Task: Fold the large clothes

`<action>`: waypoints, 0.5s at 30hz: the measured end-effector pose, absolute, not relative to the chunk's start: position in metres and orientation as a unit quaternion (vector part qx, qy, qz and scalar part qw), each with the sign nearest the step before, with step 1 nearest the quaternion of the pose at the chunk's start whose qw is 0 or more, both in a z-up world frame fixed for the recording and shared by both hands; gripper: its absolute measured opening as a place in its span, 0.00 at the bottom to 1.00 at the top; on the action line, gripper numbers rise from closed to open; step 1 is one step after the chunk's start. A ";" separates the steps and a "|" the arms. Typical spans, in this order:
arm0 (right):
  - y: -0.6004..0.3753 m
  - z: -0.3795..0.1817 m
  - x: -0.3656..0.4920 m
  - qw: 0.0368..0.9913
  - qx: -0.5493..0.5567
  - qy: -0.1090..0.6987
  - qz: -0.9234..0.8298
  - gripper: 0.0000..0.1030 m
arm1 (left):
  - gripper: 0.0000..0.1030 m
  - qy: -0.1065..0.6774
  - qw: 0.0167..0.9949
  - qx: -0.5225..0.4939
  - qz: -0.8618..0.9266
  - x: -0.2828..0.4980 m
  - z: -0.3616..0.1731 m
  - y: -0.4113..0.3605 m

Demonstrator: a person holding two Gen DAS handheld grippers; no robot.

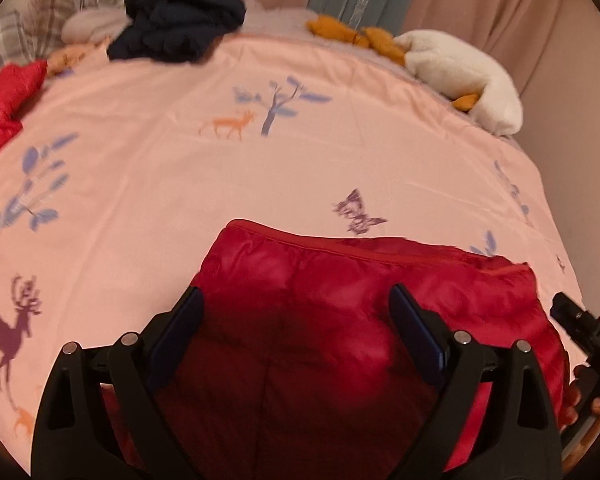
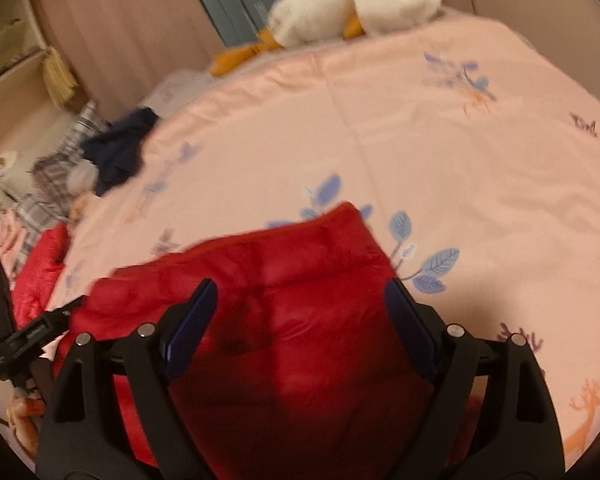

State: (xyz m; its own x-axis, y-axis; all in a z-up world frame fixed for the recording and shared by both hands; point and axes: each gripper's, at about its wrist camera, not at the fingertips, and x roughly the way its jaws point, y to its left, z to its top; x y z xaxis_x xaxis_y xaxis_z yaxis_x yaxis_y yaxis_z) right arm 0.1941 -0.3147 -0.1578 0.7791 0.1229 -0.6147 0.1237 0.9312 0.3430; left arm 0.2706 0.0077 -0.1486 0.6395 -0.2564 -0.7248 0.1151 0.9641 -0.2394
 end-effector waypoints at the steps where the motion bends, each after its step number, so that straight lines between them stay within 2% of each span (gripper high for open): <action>1: -0.313 -0.153 0.188 0.928 0.179 0.327 0.002 0.84 | 0.91 0.404 0.905 -0.079 -0.107 0.263 -0.143 0.007; 8: -0.278 -0.134 0.135 0.946 0.114 0.303 0.021 0.84 | 0.91 0.360 0.922 -0.038 -0.138 0.199 -0.116 -0.003; 15: -0.237 -0.149 0.102 0.954 0.033 0.297 0.017 0.84 | 0.91 0.361 0.920 0.009 -0.150 0.165 -0.140 -0.025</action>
